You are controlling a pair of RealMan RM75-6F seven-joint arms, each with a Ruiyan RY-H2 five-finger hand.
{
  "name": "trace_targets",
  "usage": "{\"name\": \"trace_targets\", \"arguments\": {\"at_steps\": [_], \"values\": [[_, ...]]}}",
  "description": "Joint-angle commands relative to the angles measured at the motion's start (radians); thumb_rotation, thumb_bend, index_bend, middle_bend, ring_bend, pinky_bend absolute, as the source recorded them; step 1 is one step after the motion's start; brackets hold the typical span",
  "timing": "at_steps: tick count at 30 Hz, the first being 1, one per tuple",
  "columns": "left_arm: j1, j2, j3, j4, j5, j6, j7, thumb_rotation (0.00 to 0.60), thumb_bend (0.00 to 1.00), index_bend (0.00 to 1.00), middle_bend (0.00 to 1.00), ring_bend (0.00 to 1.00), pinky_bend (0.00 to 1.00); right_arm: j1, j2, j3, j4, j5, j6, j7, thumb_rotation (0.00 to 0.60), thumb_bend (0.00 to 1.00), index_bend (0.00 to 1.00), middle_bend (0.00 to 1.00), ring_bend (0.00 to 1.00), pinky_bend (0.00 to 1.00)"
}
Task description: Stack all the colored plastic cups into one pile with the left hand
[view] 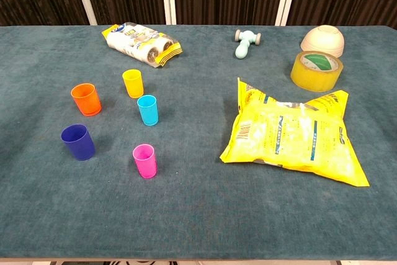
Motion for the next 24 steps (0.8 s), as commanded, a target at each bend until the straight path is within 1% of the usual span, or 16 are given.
{"name": "trace_targets", "arguments": {"at_steps": [1, 10, 15, 20, 24], "values": [[-0.003, -0.001, 0.001, 0.002, -0.004, -0.009, -0.001, 0.6, 0.27, 0.02, 0.01, 0.0, 0.11, -0.003, 0.002, 0.003, -0.005, 0.004, 0.006, -0.003, 0.6, 0.42, 0.12, 0.05, 0.09, 0.04], [-0.006, -0.003, 0.003, 0.003, 0.002, -0.013, 0.0, 0.6, 0.24, 0.02, 0.01, 0.0, 0.11, -0.006, 0.009, 0.004, -0.015, 0.01, 0.008, -0.008, 0.6, 0.42, 0.12, 0.05, 0.09, 0.04], [-0.01, -0.003, 0.006, 0.004, 0.01, -0.018, -0.006, 0.6, 0.2, 0.02, 0.01, 0.0, 0.11, -0.005, 0.009, 0.002, -0.02, 0.004, 0.007, -0.009, 0.6, 0.42, 0.12, 0.05, 0.09, 0.04], [-0.038, 0.001, 0.013, 0.011, 0.039, -0.06, -0.04, 0.6, 0.16, 0.03, 0.01, 0.0, 0.1, -0.008, 0.013, 0.001, -0.028, -0.002, 0.014, -0.008, 0.6, 0.42, 0.12, 0.05, 0.08, 0.04], [-0.102, 0.023, 0.004, 0.001, 0.07, -0.138, -0.065, 0.6, 0.15, 0.04, 0.01, 0.0, 0.1, -0.009, 0.015, -0.001, -0.033, -0.003, 0.013, -0.004, 0.6, 0.42, 0.12, 0.05, 0.09, 0.04]]}}
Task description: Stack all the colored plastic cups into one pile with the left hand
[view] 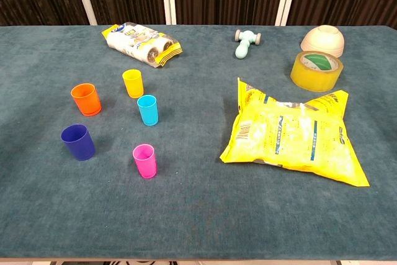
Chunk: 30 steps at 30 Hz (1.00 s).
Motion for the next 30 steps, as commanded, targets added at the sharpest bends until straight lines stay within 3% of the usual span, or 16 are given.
{"name": "trace_targets", "arguments": {"at_steps": [1, 6, 12, 17, 30], "values": [[-0.074, 0.026, -0.014, -0.015, 0.032, -0.088, -0.032, 0.6, 0.15, 0.05, 0.01, 0.0, 0.1, 0.0, 0.001, -0.001, -0.002, 0.002, -0.002, 0.003, 0.6, 0.42, 0.12, 0.05, 0.08, 0.04], [-0.191, 0.057, -0.035, -0.052, 0.04, -0.254, -0.033, 0.6, 0.15, 0.07, 0.02, 0.0, 0.07, -0.001, 0.002, 0.002, -0.003, 0.006, -0.003, 0.004, 0.6, 0.42, 0.12, 0.05, 0.09, 0.04], [-0.308, 0.061, -0.046, -0.114, 0.029, -0.431, 0.058, 0.6, 0.15, 0.13, 0.03, 0.0, 0.06, -0.002, 0.002, 0.003, -0.007, 0.009, 0.0, 0.003, 0.6, 0.42, 0.12, 0.05, 0.09, 0.04], [-0.394, 0.028, -0.057, -0.13, -0.052, -0.576, 0.137, 0.6, 0.15, 0.15, 0.04, 0.0, 0.05, -0.003, 0.0, 0.005, -0.009, 0.013, -0.001, 0.005, 0.6, 0.42, 0.12, 0.05, 0.09, 0.04], [-0.465, -0.083, -0.052, -0.126, -0.178, -0.631, 0.315, 0.6, 0.16, 0.26, 0.04, 0.0, 0.05, -0.005, -0.001, 0.012, -0.01, 0.023, 0.004, 0.015, 0.6, 0.42, 0.12, 0.05, 0.09, 0.04]]}}
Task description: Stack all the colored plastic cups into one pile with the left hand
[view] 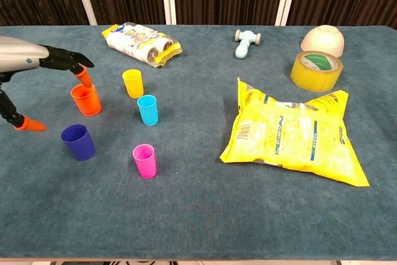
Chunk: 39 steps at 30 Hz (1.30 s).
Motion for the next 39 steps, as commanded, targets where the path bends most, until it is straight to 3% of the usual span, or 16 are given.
{"name": "trace_targets", "arguments": {"at_steps": [1, 12, 27, 39], "values": [[-0.012, -0.025, 0.012, 0.002, -0.04, -0.006, 0.044, 0.6, 0.16, 0.27, 0.04, 0.0, 0.05, -0.001, 0.0, 0.003, 0.001, 0.004, 0.002, 0.003, 0.6, 0.42, 0.12, 0.05, 0.09, 0.04], [-0.028, -0.053, 0.043, 0.011, -0.1, 0.005, 0.102, 0.6, 0.16, 0.28, 0.04, 0.0, 0.05, -0.001, -0.007, 0.009, 0.003, 0.017, -0.001, 0.007, 0.6, 0.42, 0.12, 0.05, 0.09, 0.04], [-0.053, -0.102, 0.06, 0.061, -0.12, 0.008, 0.114, 0.6, 0.24, 0.36, 0.05, 0.0, 0.05, 0.002, -0.019, 0.014, 0.01, 0.029, -0.008, 0.011, 0.6, 0.42, 0.12, 0.05, 0.09, 0.04], [-0.072, -0.124, 0.077, 0.074, -0.128, 0.004, 0.126, 0.6, 0.25, 0.37, 0.06, 0.0, 0.05, -0.001, -0.021, 0.02, 0.01, 0.038, -0.003, 0.013, 0.6, 0.42, 0.12, 0.05, 0.09, 0.04]]}}
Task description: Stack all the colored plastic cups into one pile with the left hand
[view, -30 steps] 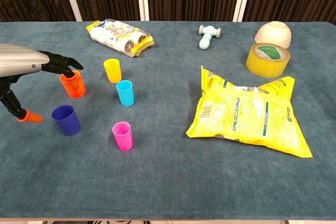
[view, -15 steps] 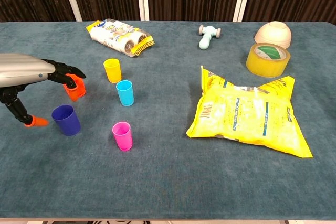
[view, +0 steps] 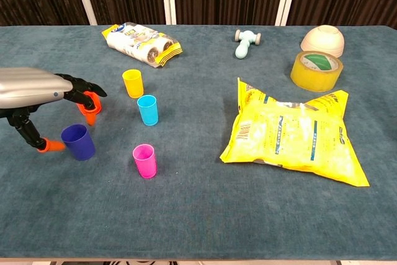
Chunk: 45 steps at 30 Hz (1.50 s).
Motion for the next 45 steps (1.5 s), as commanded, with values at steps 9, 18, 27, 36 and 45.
{"name": "trace_targets", "arguments": {"at_steps": [9, 18, 27, 36, 45], "values": [[-0.007, -0.011, 0.012, 0.013, 0.013, 0.014, -0.02, 0.6, 0.31, 0.46, 0.11, 0.0, 0.05, -0.002, -0.007, 0.006, 0.0, 0.003, 0.008, 0.003, 0.6, 0.42, 0.12, 0.05, 0.1, 0.04], [-0.004, 0.021, -0.02, -0.011, 0.037, 0.073, -0.069, 0.6, 0.31, 0.47, 0.11, 0.0, 0.05, -0.003, -0.011, 0.007, 0.004, 0.001, 0.012, 0.008, 0.6, 0.42, 0.12, 0.05, 0.1, 0.04], [-0.043, 0.106, -0.117, -0.025, -0.006, 0.09, -0.124, 0.6, 0.31, 0.47, 0.11, 0.0, 0.05, 0.0, -0.019, 0.007, 0.01, 0.009, 0.002, -0.004, 0.6, 0.42, 0.12, 0.05, 0.1, 0.04], [-0.089, 0.145, -0.153, 0.037, -0.11, 0.033, -0.124, 0.6, 0.31, 0.47, 0.11, 0.0, 0.05, 0.002, -0.023, 0.008, 0.015, 0.014, -0.002, -0.017, 0.6, 0.42, 0.12, 0.05, 0.1, 0.04], [-0.103, 0.121, -0.137, 0.102, -0.165, -0.016, -0.147, 0.6, 0.31, 0.47, 0.11, 0.0, 0.05, 0.001, -0.026, 0.011, 0.015, 0.016, 0.004, -0.022, 0.6, 0.42, 0.12, 0.05, 0.1, 0.04]]}}
